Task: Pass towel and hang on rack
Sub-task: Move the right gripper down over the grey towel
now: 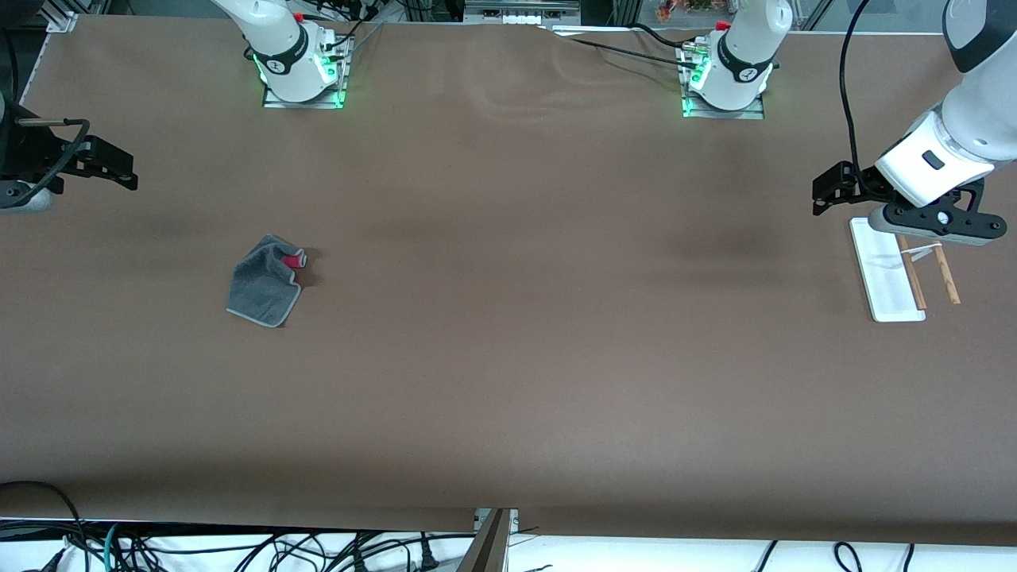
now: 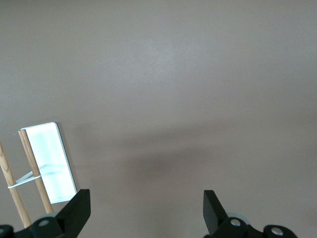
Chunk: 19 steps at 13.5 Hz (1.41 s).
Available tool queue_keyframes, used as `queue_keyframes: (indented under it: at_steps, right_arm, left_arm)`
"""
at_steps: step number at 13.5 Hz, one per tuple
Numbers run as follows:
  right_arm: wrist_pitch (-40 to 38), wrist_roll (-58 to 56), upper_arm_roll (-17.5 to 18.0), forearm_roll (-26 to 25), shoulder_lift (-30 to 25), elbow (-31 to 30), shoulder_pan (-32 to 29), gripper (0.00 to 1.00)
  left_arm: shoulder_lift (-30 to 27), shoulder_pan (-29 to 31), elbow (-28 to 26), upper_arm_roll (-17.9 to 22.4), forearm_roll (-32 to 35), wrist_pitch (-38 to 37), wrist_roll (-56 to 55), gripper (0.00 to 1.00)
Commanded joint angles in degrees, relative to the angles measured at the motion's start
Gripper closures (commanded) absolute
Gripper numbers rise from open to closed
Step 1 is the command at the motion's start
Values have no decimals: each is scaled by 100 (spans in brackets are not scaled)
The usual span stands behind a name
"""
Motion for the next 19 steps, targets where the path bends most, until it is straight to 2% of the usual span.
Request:
queue_keyframes:
  at_steps: [1, 9, 13, 19]
  right_arm:
    - [63, -56, 39, 12, 150, 146, -56, 0]
    - [976, -4, 39, 12, 897, 138, -65, 0]
    - [1697, 14, 48, 20, 1423, 129, -21, 0]
    - [2277, -30, 74, -6, 2302, 120, 5, 0]
  left_arm:
    - [35, 13, 109, -13, 183, -93, 105, 0]
    - [35, 13, 109, -13, 183, -119, 105, 0]
    - [35, 13, 109, -13, 183, -119, 105, 0]
    - [35, 13, 109, 5, 183, -155, 105, 0]
